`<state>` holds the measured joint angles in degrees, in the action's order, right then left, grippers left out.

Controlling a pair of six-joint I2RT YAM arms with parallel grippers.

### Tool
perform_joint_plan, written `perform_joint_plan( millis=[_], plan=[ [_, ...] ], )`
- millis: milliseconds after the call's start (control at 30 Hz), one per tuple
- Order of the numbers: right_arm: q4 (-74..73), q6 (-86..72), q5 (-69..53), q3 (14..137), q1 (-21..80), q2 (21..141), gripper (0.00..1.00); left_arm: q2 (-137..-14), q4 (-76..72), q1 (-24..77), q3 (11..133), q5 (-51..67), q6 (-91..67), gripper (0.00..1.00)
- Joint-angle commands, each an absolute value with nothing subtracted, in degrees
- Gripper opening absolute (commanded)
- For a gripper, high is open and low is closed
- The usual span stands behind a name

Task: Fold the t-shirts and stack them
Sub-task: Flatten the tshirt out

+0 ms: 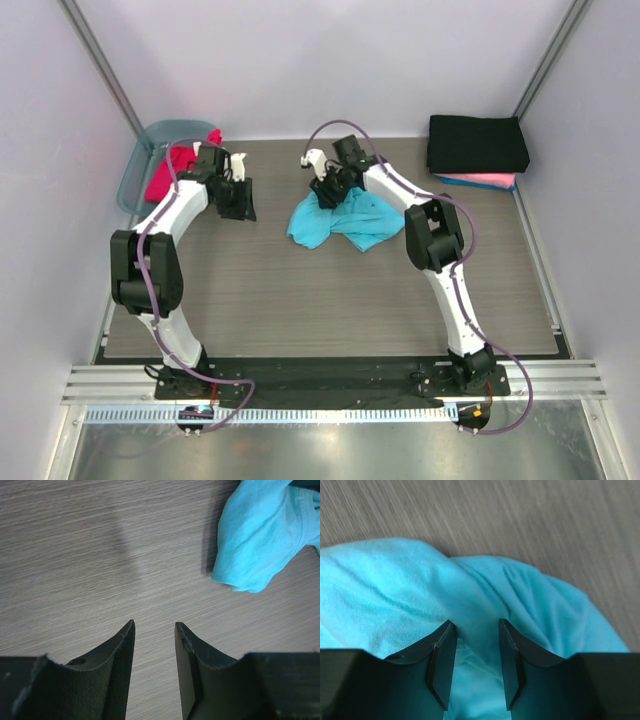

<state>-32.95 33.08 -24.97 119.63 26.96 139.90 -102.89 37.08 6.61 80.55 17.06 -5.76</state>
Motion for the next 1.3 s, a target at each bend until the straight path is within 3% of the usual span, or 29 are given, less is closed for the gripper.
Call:
perform_joint_plan(
  millis=[0,67,233,333,767,1267],
  plan=[
    [-33.92,31.73,-25.66,123.57,26.81,138.51,0.44,-99.93,35.60,6.42,80.51,16.88,-5.27,0.39],
    [-34.36,31.73,-25.66,123.49,26.81,138.60,0.44,-100.28,35.60,6.42,80.77,16.96,-5.27,0.40],
    [-34.63,30.85,-25.84,122.69,26.63,138.87,0.11,-101.51,35.60,6.42,82.09,17.14,-5.71,0.40],
    [-34.54,30.59,-25.58,123.66,26.63,138.52,0.01,-102.22,35.68,6.42,82.88,17.31,-5.80,0.40],
    [-32.79,36.20,-25.75,141.13,26.63,124.02,0.01,-102.83,36.47,6.42,85.25,17.05,-4.22,0.39],
    [-15.47,46.66,-15.74,147.39,27.51,106.88,0.01,-105.82,42.98,6.50,91.58,19.07,-2.46,0.40]
  ],
)
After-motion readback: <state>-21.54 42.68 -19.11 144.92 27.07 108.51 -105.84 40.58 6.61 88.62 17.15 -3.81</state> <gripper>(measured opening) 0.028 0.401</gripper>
